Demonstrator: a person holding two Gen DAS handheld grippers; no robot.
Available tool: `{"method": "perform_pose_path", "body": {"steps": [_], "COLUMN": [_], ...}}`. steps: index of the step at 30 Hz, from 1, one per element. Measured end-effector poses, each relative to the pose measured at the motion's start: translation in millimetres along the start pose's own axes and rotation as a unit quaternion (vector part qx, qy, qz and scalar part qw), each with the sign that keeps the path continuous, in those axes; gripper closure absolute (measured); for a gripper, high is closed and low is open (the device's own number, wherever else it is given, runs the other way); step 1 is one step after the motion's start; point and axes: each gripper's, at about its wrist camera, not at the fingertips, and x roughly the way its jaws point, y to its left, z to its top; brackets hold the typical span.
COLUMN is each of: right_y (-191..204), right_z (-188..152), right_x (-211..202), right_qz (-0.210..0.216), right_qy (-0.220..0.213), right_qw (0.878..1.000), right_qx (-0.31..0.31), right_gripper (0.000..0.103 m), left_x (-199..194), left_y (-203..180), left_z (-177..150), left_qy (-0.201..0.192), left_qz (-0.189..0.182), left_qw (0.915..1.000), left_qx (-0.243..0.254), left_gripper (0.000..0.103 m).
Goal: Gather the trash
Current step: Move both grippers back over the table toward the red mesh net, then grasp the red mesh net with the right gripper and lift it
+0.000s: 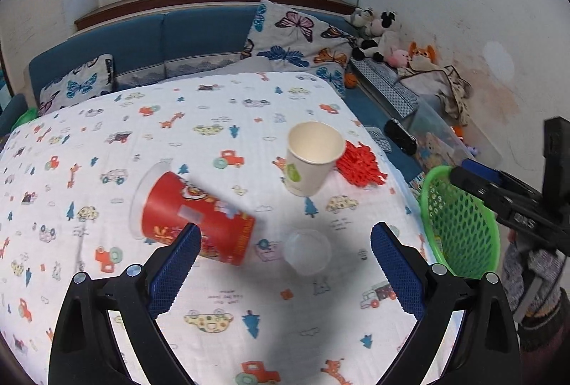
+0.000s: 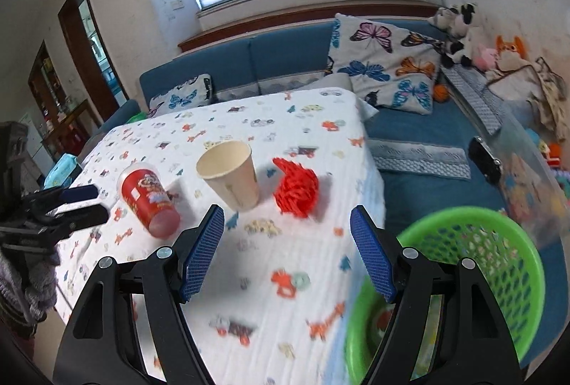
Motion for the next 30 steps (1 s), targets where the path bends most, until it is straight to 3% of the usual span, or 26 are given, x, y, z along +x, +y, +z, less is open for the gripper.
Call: {"method": "perform_pose_path", "body": {"steps": [9,22,30], "right_y": [-2.6,-11.8,-18.9], "right_z": [2.4,1.4,-2.3], "right_x": [73.6,136.0,154.1], "right_qz": [0.001,-0.023,-0.028], "right_qy": [0.044,0.071,0.084], "right_qw": [0.999,0.997,0.996], "right_qx": [-0.002,-0.009,0.000], "right_gripper": [0.036,0.039,0.052], "left_x": [2.6,15.5,21.0], "left_y": [23.4,33.0,31.9], "left_z": [-7.0,-16.6,-23.9], "left_qy": [0.007,0.020,0.028], "left_qz": [0.007,0.006,0.003], "left_qw": [0.9997,0.9994,0.9994], "left_qx": [-0.022,-0.028,-0.019], "left_gripper": [0.010,0.010,0.010]}}
